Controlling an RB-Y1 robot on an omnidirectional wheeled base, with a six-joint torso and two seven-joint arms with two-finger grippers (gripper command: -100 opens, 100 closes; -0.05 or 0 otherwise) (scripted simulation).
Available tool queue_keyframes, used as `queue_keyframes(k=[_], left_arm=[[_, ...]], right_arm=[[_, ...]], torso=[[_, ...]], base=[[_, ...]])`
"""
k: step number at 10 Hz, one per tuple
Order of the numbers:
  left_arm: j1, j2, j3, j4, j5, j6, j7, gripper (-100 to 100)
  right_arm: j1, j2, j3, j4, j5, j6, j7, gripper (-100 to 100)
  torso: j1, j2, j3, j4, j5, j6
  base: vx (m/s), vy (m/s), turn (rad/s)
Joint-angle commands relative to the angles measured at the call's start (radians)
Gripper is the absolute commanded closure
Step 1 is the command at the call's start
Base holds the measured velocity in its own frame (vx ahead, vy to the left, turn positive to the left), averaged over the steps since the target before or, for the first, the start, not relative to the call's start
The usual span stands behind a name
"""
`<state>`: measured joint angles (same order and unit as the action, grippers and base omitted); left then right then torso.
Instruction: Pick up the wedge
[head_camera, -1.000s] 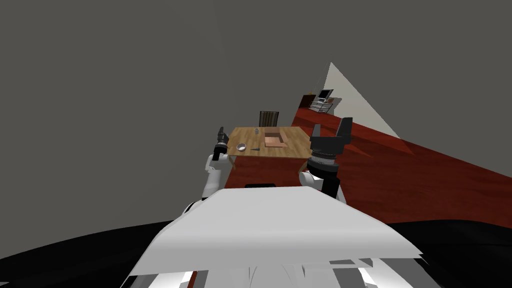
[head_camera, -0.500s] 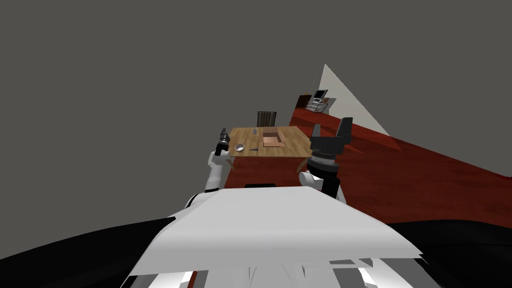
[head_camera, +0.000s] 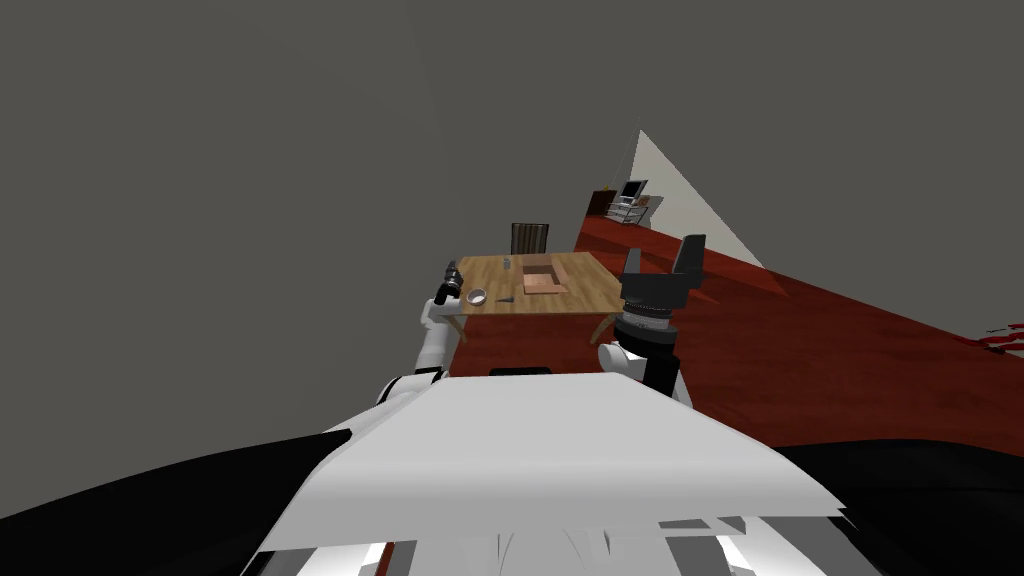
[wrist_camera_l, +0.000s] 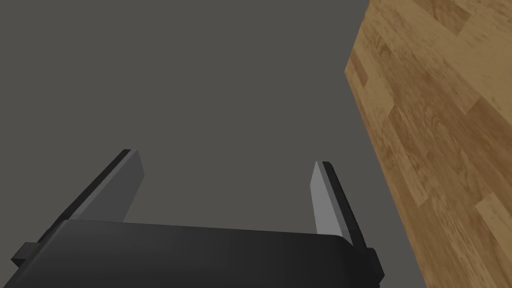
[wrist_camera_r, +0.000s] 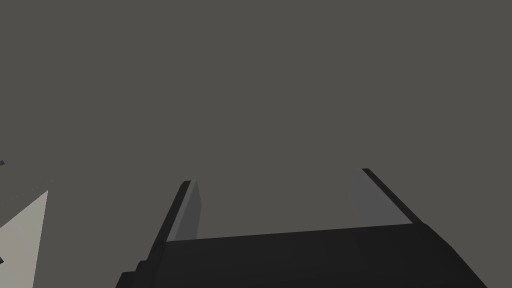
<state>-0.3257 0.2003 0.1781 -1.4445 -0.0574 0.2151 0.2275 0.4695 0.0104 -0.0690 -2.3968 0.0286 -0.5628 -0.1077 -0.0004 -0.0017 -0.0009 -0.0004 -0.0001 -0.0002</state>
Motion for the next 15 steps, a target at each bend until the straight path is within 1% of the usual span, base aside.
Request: queue_keyframes(k=[1,2,3,4,5,6,7,8,9,10,11,12,13,14,15], left_arm=[[-0.013,-0.003,0.003,0.041,-0.002,0.041,0.004,-100],[-0.05,-0.007,0.011,0.074,-0.006,0.073,0.011,-100],[-0.05,-0.007,0.011,0.096,-0.006,0.098,0.011,-100],[-0.05,-0.007,0.011,0.102,-0.006,0.098,0.011,-100],[-0.086,-0.011,0.018,0.142,-0.009,0.143,0.018,-100],[-0.086,-0.011,0.018,0.163,-0.009,0.155,0.018,-100],[-0.12,-0.015,0.024,0.205,-0.012,0.191,0.025,-100],[-0.12,-0.015,0.024,0.223,-0.012,0.207,0.025,-100],[-0.152,-0.02,0.031,0.273,-0.015,0.235,0.032,-100],[-0.152,-0.02,0.031,0.283,-0.015,0.264,0.032,-100],[-0.183,-0.024,0.037,0.329,-0.017,0.293,0.039,-100],[-0.183,-0.024,0.037,0.342,-0.017,0.322,0.039,-100],[-0.211,-0.028,0.042,0.368,-0.019,0.36,0.046,-100],[-0.211,-0.028,0.042,0.396,-0.019,0.376,0.046,-100],[-0.211,-0.028,0.042,0.399,-0.019,0.376,0.046,-100]], right_arm=[[0.0,0.0,0.0,0.0,0.0,0.0,0.0,0],[0.0,0.0,0.0,0.0,0.0,0.0,0.0,0],[0.0,0.0,0.0,0.0,0.0,0.0,0.0,0],[0.0,0.0,0.0,0.0,0.0,0.0,0.0,0],[0.0,0.0,0.0,0.0,0.0,0.0,0.0,0],[0.0,0.0,0.0,0.0,0.0,0.0,0.0,0],[0.0,0.0,0.0,0.0,0.0,0.0,0.0,0],[0.0,0.0,0.0,0.0,0.0,0.0,0.0,0],[0.0,0.0,0.0,0.0,0.0,0.0,0.0,0],[0.0,0.0,0.0,0.0,0.0,0.0,0.0,0],[0.0,0.0,0.0,0.0,0.0,0.0,0.0,0],[0.0,0.0,0.0,0.0,0.0,0.0,0.0,0],[0.0,0.0,0.0,0.0,0.0,0.0,0.0,0],[0.0,0.0,0.0,0.0,0.0,0.0,0.0,0],[0.0,0.0,0.0,0.0,0.0,0.0,0.0,0]], torso=[[0.0,0.0,0.0,0.0,0.0,0.0],[0.0,0.0,0.0,0.0,0.0,0.0],[0.0,0.0,0.0,0.0,0.0,0.0],[0.0,0.0,0.0,0.0,0.0,-0.001],[0.0,0.001,0.0,0.0,0.0,-0.001],[0.0,0.0,0.0,0.0,0.0,0.0],[0.0,0.0,0.0,0.0,0.0,0.0],[0.0,-0.001,-0.001,0.0,0.0,0.0],[0.0,-0.001,-0.001,0.0,0.0,-0.001],[0.0,-0.001,-0.001,0.0,0.0,0.0],[0.0,-0.001,-0.001,0.0,0.0,-0.001],[0.001,-0.001,-0.001,0.0,0.0,0.0],[0.0,-0.001,-0.001,0.0,0.0,-0.001],[-0.001,-0.001,-0.001,0.0,0.0,0.0],[0.0,-0.001,-0.001,0.0,0.0,-0.001]], base=[[0.021,0.001,-0.061],[0.029,-0.002,-0.122],[0.026,0.001,-0.057],[0.009,-0.001,0.014],[0.018,-0.005,-0.109],[0.025,0.001,-0.079],[0.038,0.002,-0.102],[0.035,-0.001,-0.064],[0.043,-0.004,-0.128],[0.035,0.005,-0.058],[0.042,0.012,-0.091],[0.037,0.005,-0.074],[0.046,-0.007,-0.133],[0.04,-0.002,-0.065],[0.017,0.001,0.016]])
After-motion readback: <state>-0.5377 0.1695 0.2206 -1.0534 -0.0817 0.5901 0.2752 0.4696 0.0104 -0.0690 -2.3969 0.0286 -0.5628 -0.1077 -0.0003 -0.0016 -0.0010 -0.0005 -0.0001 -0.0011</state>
